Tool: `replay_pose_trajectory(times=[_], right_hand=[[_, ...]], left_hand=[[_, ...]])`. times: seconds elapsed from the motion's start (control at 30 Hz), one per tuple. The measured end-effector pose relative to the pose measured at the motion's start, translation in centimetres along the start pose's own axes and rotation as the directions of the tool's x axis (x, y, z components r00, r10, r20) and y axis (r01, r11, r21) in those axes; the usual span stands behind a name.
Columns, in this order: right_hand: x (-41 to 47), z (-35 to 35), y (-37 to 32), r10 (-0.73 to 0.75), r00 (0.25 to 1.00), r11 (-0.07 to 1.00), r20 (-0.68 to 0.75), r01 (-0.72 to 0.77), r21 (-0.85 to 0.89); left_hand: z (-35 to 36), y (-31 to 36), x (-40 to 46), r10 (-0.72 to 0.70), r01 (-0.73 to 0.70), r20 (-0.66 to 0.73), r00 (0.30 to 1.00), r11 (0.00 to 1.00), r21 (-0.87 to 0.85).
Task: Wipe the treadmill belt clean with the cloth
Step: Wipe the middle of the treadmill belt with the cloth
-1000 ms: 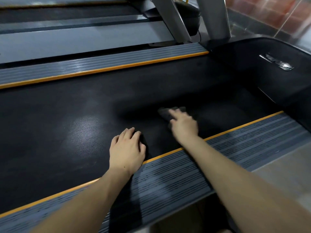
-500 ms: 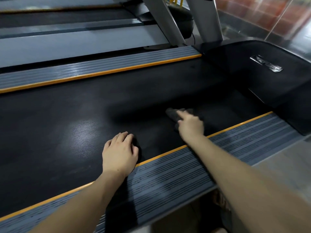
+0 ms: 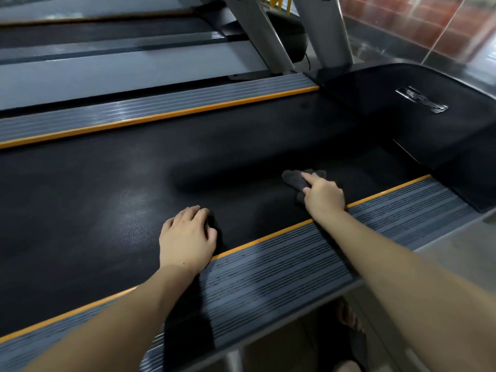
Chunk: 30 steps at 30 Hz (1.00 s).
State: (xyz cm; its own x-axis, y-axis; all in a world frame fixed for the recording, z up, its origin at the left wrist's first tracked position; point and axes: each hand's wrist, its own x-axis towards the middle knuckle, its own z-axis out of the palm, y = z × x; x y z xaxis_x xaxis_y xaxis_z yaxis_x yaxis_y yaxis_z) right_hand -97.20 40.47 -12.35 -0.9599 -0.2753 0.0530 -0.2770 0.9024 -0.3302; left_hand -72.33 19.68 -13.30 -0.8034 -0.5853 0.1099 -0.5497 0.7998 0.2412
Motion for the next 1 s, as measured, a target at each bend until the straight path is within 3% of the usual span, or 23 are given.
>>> replay_pose_trajectory(times=[0.13, 0.27, 0.33, 0.57, 0.8, 1.0], right_hand=[[-3.5, 1.4, -4.3, -0.001, 1.0, 0.998, 0.03, -0.001, 0.062], [-9.7, 4.2, -10.4, -0.277, 0.952, 0.96, 0.13, 0.268, 0.083], [-11.2, 4.8, -11.7, -0.337, 0.933, 0.94, 0.129, 0.325, 0.105], [-11.5, 3.8, -11.5, -0.332, 0.931, 0.938, 0.15, 0.31, 0.153], [-11.7, 3.1, -12.0, -0.302, 0.935, 0.953, 0.185, 0.299, 0.044], [-10.8, 4.8, -13.6, -0.26, 0.96, 0.96, 0.104, 0.246, 0.136]], left_hand=[[0.1, 0.3, 0.0, 0.054, -0.054, 0.003, 0.999, 0.997, 0.053], [0.0, 0.4, -0.2, 0.005, -0.005, -0.004, 1.0, 0.999, 0.034], [-0.1, 0.4, -0.2, -0.008, 0.008, -0.022, 1.0, 1.0, 0.026], [-0.8, 0.6, -0.5, 0.006, -0.006, -0.014, 1.0, 1.0, 0.01], [-0.8, -0.8, -0.6, 0.019, -0.017, 0.042, 0.999, 0.998, -0.06], [-1.1, -4.6, 0.6, 0.037, -0.035, 0.081, 0.996, 0.999, -0.018]])
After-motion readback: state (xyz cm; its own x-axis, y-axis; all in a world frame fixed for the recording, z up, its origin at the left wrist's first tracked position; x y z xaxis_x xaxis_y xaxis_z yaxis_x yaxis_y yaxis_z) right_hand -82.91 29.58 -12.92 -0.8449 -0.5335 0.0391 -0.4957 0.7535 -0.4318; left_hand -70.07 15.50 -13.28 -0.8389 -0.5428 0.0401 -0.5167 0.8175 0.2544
